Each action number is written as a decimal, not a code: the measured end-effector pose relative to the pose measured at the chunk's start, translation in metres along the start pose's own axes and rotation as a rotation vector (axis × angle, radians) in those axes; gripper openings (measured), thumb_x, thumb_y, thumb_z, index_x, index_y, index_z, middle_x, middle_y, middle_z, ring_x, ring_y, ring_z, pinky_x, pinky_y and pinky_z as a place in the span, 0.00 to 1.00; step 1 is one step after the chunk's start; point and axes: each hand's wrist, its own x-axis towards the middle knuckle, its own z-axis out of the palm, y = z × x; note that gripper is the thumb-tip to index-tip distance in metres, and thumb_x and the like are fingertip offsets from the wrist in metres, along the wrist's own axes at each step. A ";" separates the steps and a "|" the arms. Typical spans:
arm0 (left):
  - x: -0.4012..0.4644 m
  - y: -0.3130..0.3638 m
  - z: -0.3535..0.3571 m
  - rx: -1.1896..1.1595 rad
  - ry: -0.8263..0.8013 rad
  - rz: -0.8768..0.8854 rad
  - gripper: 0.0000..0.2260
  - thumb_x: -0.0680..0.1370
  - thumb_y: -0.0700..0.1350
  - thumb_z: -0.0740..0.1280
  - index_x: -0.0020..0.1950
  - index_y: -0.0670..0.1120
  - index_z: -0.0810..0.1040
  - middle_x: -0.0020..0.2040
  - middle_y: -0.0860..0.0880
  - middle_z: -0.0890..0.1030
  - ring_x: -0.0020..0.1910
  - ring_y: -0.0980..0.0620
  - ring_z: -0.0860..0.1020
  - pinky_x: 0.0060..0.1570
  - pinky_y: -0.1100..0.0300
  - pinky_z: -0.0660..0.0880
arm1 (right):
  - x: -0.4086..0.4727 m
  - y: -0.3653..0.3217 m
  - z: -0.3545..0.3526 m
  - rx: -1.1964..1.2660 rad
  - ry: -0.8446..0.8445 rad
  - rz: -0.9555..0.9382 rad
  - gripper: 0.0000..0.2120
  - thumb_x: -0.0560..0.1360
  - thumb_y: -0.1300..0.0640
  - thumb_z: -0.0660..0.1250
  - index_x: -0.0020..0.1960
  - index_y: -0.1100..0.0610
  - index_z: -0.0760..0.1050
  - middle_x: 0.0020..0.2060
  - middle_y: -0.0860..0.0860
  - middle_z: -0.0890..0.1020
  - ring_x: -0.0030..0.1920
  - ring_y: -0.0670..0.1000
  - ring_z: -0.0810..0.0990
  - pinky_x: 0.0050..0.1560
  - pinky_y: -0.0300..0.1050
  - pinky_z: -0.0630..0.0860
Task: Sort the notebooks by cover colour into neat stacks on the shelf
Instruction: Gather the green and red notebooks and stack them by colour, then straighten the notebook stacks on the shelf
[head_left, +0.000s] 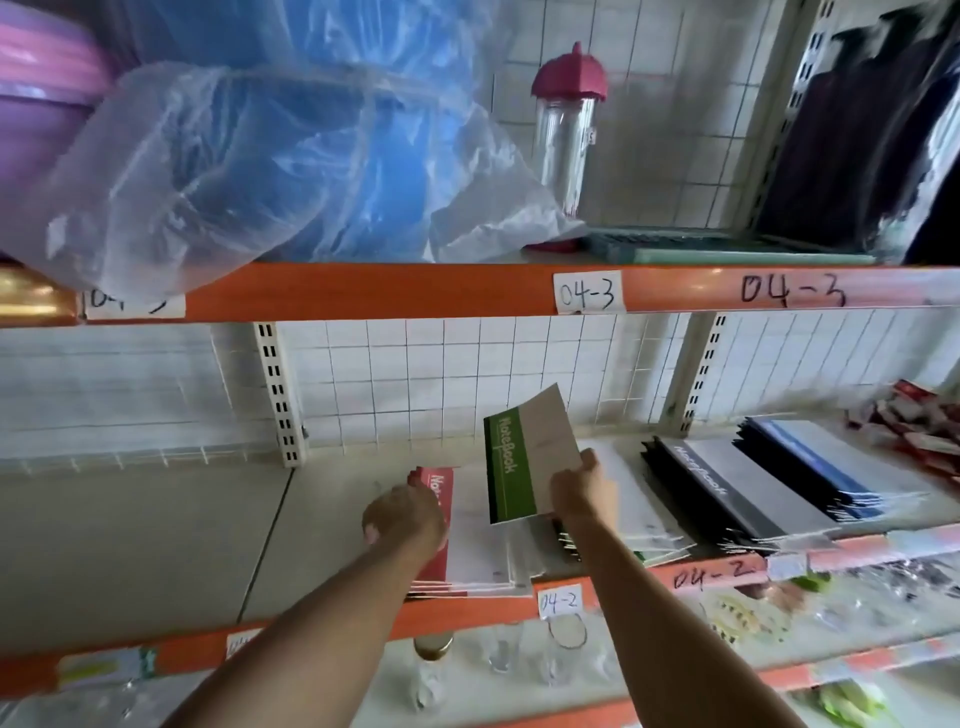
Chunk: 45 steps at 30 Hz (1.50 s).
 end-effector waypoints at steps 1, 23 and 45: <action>0.000 0.006 -0.001 -0.013 0.052 0.028 0.21 0.79 0.50 0.66 0.68 0.43 0.71 0.59 0.43 0.79 0.54 0.42 0.80 0.50 0.49 0.77 | 0.000 -0.001 -0.009 0.007 0.015 -0.005 0.09 0.62 0.58 0.58 0.41 0.52 0.64 0.35 0.49 0.74 0.45 0.61 0.80 0.47 0.55 0.79; 0.001 0.108 -0.022 -0.302 0.155 0.516 0.22 0.81 0.55 0.62 0.72 0.47 0.65 0.61 0.45 0.78 0.58 0.46 0.76 0.56 0.51 0.75 | 0.027 0.033 -0.079 -0.755 -0.025 -0.166 0.21 0.76 0.51 0.66 0.66 0.56 0.72 0.66 0.57 0.71 0.67 0.58 0.69 0.67 0.52 0.68; 0.043 -0.292 0.001 -0.042 0.088 0.157 0.23 0.81 0.59 0.59 0.72 0.49 0.68 0.66 0.45 0.76 0.65 0.44 0.73 0.60 0.51 0.71 | -0.163 -0.102 0.246 -0.684 -0.495 -0.697 0.28 0.76 0.45 0.65 0.72 0.55 0.65 0.69 0.54 0.71 0.69 0.57 0.69 0.70 0.50 0.65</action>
